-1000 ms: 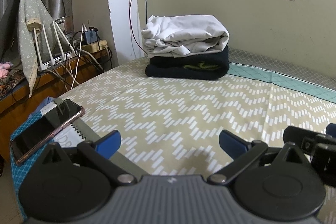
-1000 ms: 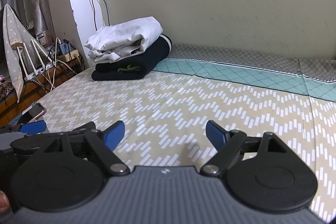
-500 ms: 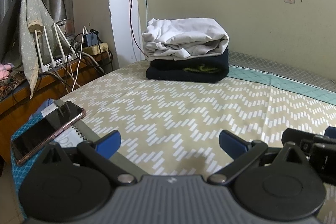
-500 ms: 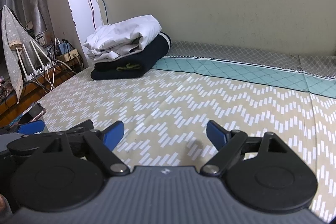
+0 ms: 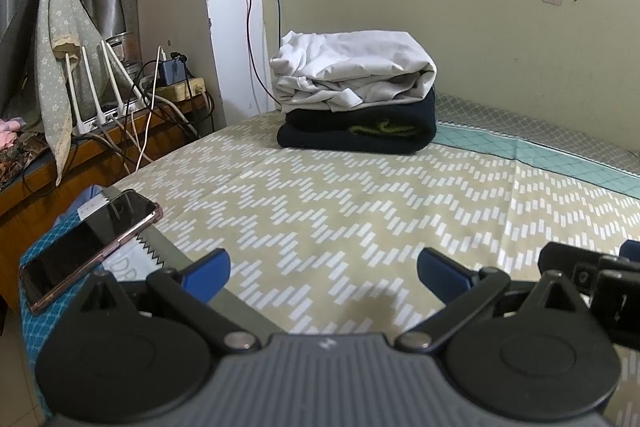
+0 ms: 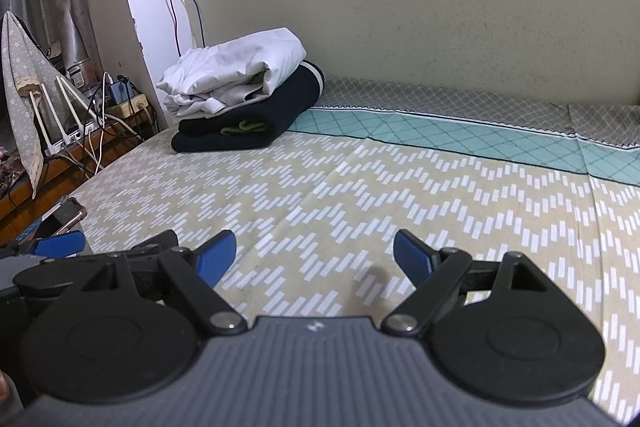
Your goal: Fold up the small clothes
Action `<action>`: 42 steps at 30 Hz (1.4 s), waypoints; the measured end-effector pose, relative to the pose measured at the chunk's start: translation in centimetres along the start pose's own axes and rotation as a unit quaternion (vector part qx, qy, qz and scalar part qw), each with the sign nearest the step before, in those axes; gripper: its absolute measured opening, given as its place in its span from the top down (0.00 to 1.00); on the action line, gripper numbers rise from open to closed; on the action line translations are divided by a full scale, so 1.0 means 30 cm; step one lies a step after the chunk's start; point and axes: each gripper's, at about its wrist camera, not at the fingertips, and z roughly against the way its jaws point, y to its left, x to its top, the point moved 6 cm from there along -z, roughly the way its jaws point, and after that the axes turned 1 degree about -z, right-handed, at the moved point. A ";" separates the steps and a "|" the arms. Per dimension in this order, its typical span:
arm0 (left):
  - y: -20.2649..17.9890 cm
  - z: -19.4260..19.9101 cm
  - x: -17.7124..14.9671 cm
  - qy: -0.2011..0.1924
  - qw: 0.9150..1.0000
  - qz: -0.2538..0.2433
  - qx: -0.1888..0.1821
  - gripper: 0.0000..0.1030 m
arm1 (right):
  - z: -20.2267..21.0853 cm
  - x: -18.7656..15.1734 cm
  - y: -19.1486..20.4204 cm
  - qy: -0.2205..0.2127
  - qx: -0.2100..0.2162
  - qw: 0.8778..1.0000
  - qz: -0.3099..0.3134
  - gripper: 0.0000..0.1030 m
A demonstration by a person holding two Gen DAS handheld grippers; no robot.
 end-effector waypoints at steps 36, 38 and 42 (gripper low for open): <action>0.035 -0.002 0.012 -0.003 0.998 0.001 0.068 0.00 | 0.004 0.001 0.001 0.000 0.000 1.000 -0.004 0.14; 0.035 -0.001 0.013 -0.004 0.998 -0.002 0.066 0.00 | 0.003 0.001 0.000 0.000 0.001 1.000 -0.004 0.14; 0.038 0.002 0.012 -0.007 0.998 -0.004 0.063 0.00 | 0.003 0.000 -0.001 0.000 0.001 1.000 -0.003 0.14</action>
